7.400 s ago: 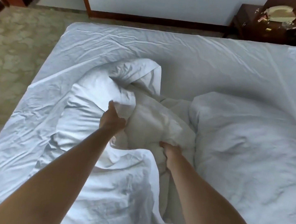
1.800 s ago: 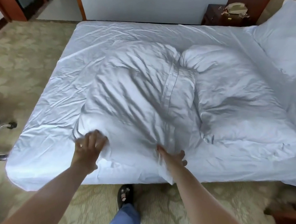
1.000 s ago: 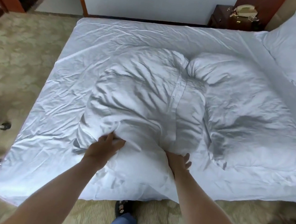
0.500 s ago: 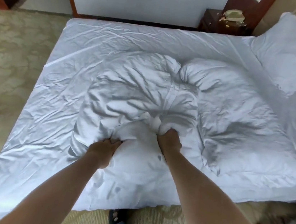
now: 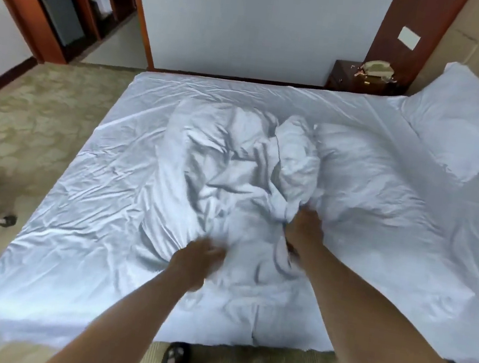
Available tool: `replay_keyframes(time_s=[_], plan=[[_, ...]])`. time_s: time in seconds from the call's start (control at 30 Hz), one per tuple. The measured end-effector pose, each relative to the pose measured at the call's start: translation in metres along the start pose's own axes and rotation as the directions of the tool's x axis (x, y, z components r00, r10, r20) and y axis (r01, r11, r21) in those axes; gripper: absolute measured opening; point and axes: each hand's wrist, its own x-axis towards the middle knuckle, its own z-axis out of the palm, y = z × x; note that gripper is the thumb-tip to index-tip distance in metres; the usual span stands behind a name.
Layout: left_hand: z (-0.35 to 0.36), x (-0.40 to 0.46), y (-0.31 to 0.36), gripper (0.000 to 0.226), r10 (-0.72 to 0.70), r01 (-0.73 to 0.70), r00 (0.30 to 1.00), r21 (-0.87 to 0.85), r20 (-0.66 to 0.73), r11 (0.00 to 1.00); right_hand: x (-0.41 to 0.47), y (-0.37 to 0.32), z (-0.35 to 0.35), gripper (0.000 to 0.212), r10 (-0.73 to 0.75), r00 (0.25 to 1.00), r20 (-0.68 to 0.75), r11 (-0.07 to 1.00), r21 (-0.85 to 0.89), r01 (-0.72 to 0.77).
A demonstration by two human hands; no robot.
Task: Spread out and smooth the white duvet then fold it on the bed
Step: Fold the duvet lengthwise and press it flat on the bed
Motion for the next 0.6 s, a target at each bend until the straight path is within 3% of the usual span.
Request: replay_keyframes(time_s=[0.07,0.17,0.33,0.4,0.6], plan=[[0.016,-0.001,0.009,0.075,-0.045,0.041,0.988,0.032,0.146,0.999,-0.007,0.045,0.028,0.069,0.167,0.963,0.213,0.983,0.042,-0.180],[0.014,-0.012,0.018,0.081,-0.113,0.116,0.977,-0.007,0.178,0.993,-0.015,0.069,0.047,0.086,0.154,0.917,0.368,0.981,0.052,-0.185],[-0.012,-0.011,0.020,0.069,-0.128,0.153,0.972,-0.121,0.195,0.981,-0.018,0.046,0.031,0.081,0.078,0.945,0.317,0.975,0.174,-0.139],[-0.026,-0.004,0.020,0.065,-0.135,0.161,0.976,-0.150,0.169,0.976,-0.007,0.032,0.019,0.066,0.071,0.952,0.298,0.975,0.181,-0.129],[-0.069,0.048,-0.001,0.051,-0.112,0.124,0.991,-0.194,0.071,0.973,0.029,-0.008,0.007,0.057,0.195,0.930,0.311,0.968,0.093,-0.234]])
